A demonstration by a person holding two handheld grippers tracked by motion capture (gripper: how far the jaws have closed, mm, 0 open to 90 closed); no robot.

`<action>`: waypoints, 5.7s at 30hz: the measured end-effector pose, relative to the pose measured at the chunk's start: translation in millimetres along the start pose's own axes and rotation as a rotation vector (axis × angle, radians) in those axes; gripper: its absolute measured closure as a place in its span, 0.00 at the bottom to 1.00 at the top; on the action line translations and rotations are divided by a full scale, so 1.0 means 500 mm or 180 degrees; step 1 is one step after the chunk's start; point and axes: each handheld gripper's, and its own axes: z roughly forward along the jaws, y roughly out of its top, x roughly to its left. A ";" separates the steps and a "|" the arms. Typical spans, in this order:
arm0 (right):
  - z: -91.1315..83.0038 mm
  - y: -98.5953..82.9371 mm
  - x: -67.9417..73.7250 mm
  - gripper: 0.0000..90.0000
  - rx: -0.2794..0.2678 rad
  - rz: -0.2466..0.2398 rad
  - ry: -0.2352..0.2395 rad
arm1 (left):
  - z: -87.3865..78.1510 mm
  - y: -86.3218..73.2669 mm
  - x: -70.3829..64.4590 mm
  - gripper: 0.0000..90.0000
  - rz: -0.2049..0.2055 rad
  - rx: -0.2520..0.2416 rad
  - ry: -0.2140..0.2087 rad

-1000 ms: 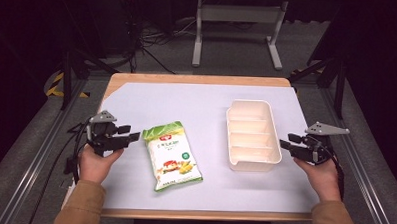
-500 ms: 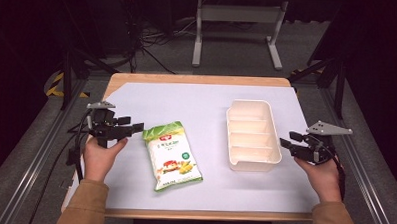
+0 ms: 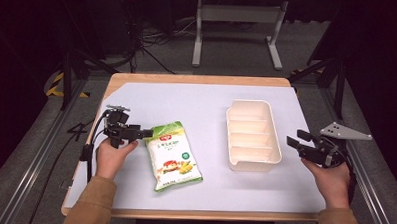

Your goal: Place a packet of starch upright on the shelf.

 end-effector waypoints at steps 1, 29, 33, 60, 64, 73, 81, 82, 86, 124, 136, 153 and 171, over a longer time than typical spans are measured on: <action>-0.001 -0.001 -0.001 0.55 -0.0001 0.0002 -0.0016 | 0.008 -0.003 0.010 0.30 -0.0057 0.0033 0.0020; -0.012 -0.017 -0.003 0.52 0.0053 0.0004 -0.0084 | 0.081 -0.010 0.022 0.42 -0.0139 0.0346 -0.0238; -0.012 -0.017 -0.003 0.52 0.0051 0.0001 -0.0079 | 0.082 -0.011 0.019 0.48 -0.0129 0.0343 -0.0189; -0.017 -0.014 0.001 0.52 -0.0004 -0.0047 -0.0094 | 0.070 -0.013 -0.008 0.89 0.0156 0.0350 -0.0243; -0.019 -0.012 0.001 0.52 -0.0019 -0.0062 -0.0086 | 0.045 -0.006 -0.019 0.90 0.0228 0.0193 -0.0296; -0.024 -0.007 0.007 0.53 -0.0039 -0.0097 -0.0086 | -0.028 0.013 -0.088 0.90 0.0557 -0.0269 -0.0388; -0.026 -0.003 0.013 0.53 -0.0055 -0.0122 -0.0070 | -0.087 0.021 -0.160 0.91 0.0973 -0.0587 -0.0426; -0.026 -0.003 0.014 0.53 -0.0060 -0.0117 -0.0063 | -0.094 0.021 -0.172 0.91 0.1049 -0.0626 -0.0422; -0.026 0.000 0.019 0.53 -0.0072 -0.0126 -0.0046 | -0.115 0.021 -0.203 0.91 0.1284 -0.0700 -0.0443; 0.118 0.156 0.274 0.37 -0.0300 -0.0757 0.1792 | -0.182 0.010 -0.317 0.92 0.1944 -0.1145 -0.0847; 0.173 0.163 0.320 0.32 -0.0246 -0.0801 0.2051 | -0.167 0.010 -0.332 0.92 0.1974 -0.1114 -0.0865; 0.216 0.155 0.340 0.38 -0.0348 -0.0541 0.2384 | -0.165 0.007 -0.344 0.92 0.2036 -0.1147 -0.0924; 0.195 0.166 0.349 0.83 -0.0353 -0.0905 0.2369 | -0.159 0.006 -0.335 0.91 0.1959 -0.1165 -0.1034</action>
